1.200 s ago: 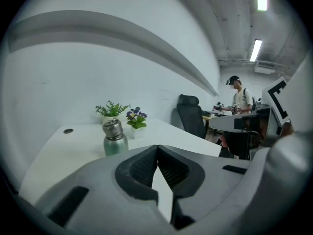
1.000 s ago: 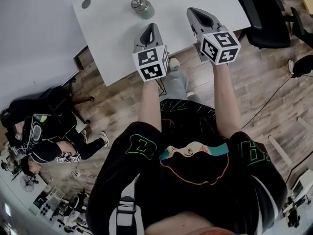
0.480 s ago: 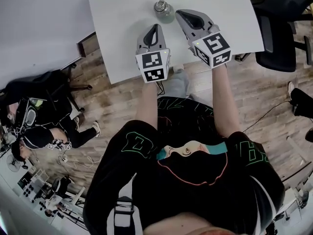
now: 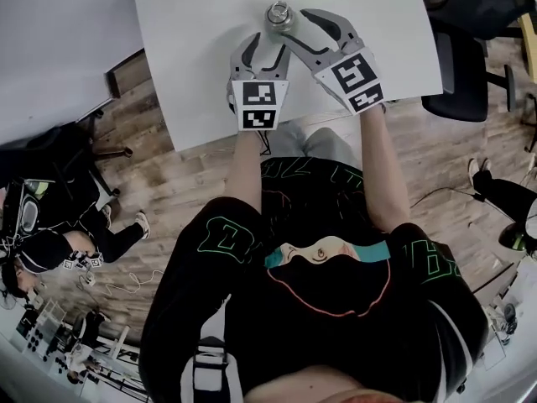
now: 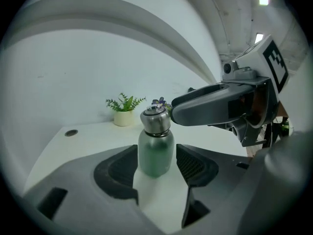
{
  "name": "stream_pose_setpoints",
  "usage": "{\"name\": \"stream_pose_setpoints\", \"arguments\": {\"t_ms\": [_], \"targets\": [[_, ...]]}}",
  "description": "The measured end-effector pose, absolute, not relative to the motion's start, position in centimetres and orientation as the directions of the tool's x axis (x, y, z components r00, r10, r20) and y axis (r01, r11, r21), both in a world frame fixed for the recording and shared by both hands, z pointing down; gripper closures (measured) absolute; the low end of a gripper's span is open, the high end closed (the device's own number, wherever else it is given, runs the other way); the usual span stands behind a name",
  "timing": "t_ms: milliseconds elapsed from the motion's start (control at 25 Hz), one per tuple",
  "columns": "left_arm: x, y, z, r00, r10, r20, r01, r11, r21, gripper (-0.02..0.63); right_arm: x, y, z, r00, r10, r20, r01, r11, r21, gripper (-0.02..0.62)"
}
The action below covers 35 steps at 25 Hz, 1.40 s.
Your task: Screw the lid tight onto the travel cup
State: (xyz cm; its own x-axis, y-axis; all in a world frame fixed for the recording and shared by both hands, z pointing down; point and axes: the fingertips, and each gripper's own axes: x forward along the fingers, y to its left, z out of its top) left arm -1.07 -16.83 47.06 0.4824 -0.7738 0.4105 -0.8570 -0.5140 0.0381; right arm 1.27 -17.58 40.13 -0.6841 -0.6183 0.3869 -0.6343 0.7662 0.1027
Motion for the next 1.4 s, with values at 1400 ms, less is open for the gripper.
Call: {"name": "stream_pose_setpoints", "arguments": {"t_ms": [1400], "targets": [[1.5,-19.9,48.9,0.573,-0.74,0.351,-0.797,-0.603,0.029,0.287,0.9,-20.4,42.3,-0.685,-0.643,0.343,-0.713,0.688,-0.132,0.359]]}}
